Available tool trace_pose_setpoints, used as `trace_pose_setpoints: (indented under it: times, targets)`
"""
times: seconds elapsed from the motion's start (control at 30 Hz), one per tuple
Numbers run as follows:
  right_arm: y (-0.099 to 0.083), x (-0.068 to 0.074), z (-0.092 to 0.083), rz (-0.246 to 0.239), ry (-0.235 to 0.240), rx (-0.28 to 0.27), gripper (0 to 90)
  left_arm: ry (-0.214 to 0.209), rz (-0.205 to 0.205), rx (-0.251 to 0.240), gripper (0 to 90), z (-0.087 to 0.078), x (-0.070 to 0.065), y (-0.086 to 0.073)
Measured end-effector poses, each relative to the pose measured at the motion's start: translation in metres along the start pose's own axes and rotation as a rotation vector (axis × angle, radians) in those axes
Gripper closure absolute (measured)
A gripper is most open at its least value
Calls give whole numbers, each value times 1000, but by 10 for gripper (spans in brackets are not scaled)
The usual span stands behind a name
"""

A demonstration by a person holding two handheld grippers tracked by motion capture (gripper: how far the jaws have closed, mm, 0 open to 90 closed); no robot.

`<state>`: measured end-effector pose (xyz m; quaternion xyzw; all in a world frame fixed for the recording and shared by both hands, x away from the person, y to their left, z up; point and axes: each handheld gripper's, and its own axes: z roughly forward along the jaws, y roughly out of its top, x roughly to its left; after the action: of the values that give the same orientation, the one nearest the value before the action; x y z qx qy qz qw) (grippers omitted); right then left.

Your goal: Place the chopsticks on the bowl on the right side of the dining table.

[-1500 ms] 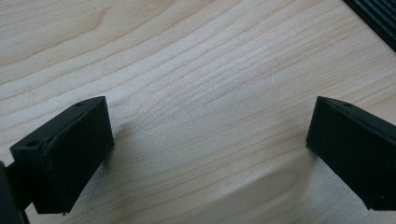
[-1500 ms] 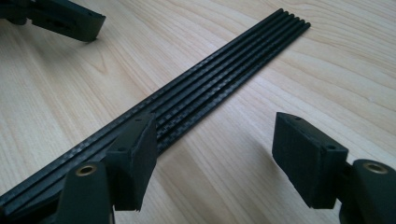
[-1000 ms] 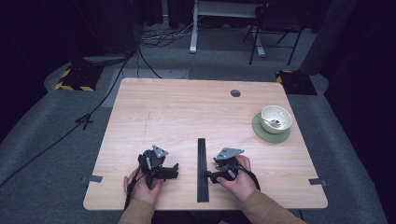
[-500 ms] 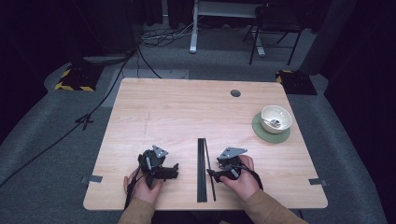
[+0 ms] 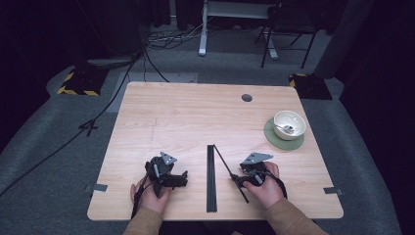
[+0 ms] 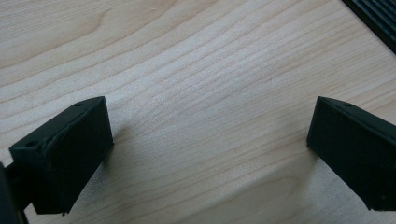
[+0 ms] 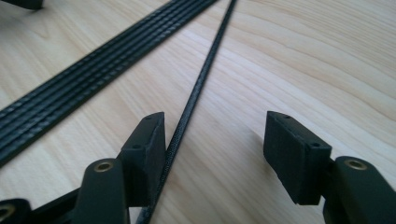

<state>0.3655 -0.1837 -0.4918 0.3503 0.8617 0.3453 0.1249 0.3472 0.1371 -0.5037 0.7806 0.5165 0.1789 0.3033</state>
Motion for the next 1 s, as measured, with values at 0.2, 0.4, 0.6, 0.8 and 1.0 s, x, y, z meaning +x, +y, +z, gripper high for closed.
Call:
trace_pose_setpoints:
  times: [0.2,0.4,0.6,0.8,1.0]
  targets:
    - [1,-10,-2,8,-5,2,489,0,0,0,5,0,0,0]
    - [8,-4,-2,-36,40,-10,658,5,4,1,6,-1,0,-1]
    - [13,-2,4,-53,46,18,737,4,4,1,5,-1,-1,-1]
    - [11,-7,5,-39,28,29,843,4,5,1,6,-1,-1,-1]
    - [8,-17,1,-33,-1,30,863,3,4,2,5,-1,-1,-1]
